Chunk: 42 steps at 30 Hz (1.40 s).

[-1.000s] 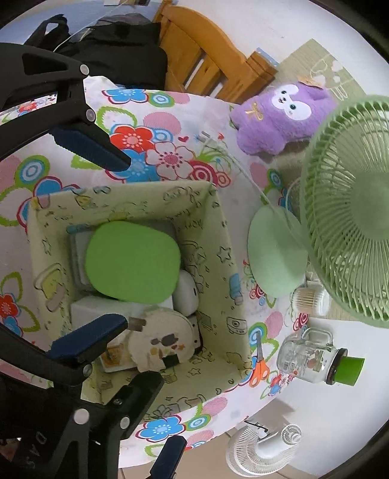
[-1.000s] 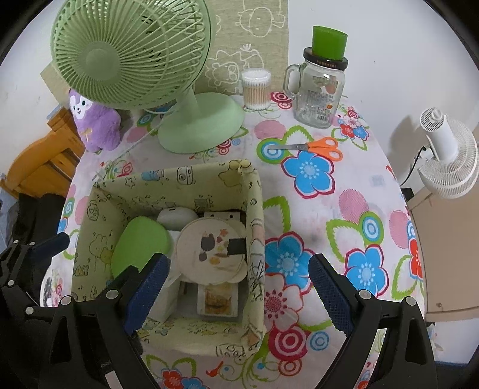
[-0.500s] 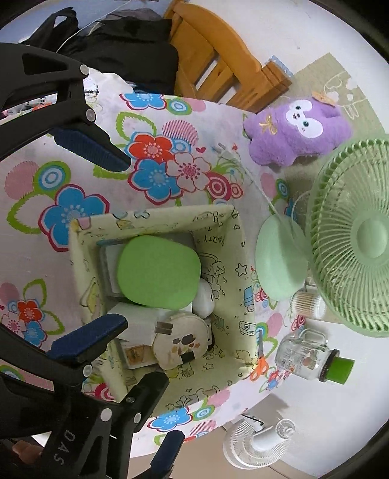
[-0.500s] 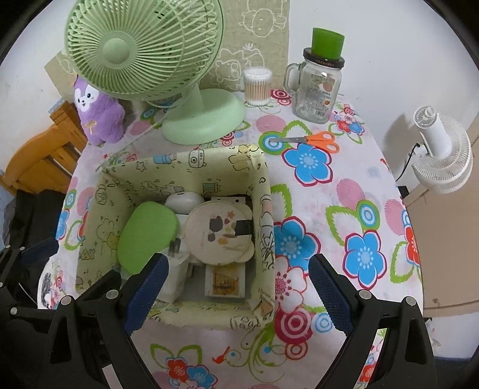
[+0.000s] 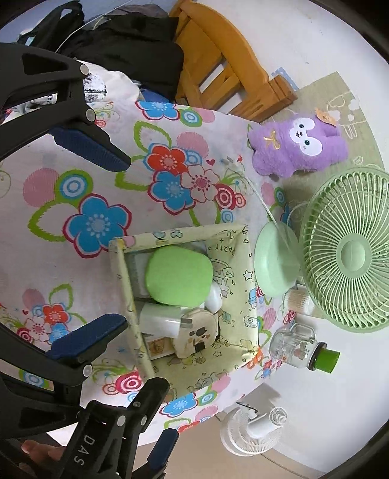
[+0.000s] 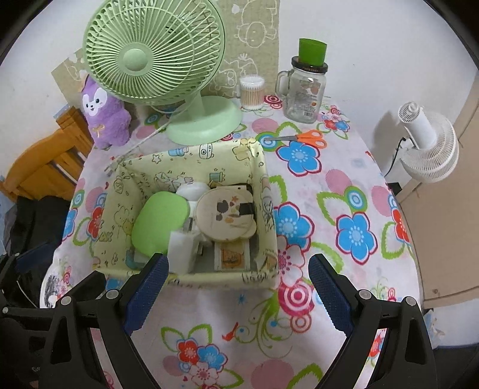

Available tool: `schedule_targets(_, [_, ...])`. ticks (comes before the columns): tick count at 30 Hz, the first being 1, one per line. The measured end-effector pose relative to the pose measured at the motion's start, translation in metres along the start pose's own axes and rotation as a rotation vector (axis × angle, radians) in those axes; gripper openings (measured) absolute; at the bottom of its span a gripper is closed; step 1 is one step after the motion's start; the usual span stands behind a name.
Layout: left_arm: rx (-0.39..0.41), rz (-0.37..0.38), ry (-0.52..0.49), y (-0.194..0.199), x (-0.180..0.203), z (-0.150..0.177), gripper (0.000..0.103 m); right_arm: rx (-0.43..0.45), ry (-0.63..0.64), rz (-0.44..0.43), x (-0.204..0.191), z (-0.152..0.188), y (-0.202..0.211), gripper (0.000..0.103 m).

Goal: Organize rigid objects

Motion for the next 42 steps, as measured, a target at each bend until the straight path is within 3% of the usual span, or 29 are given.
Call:
schedule_targets(9, [0.021,0.062,0.027,0.015,-0.004,0.02,0.1,0.024,-0.012,0.013,0.003,0.024,0.018,0.096])
schedule_targets(28, [0.118,0.021,0.08,0.07,0.018,0.048,0.103,0.097,0.04,-0.038,0.017,0.047,0.066,0.096])
schedule_targets(36, [0.157,0.023,0.099,0.095,0.025,0.059,0.103,0.131,0.075,0.023,0.023,0.056,0.096,0.096])
schedule_targets(42, [0.19,0.026,0.116,0.112,0.028,0.067,0.103,0.159,0.089,0.02,0.025,0.063,0.114,0.096])
Point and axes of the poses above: each gripper's, at about its wrist camera, not at the fingertips, and y roughly against the way its jaws point, x to its right, z to its underside, the point moved 7 cm from there along -y, roughly the way its jaws point, and after that the axes turned 15 degrees about -x, right-handed, at the moved point
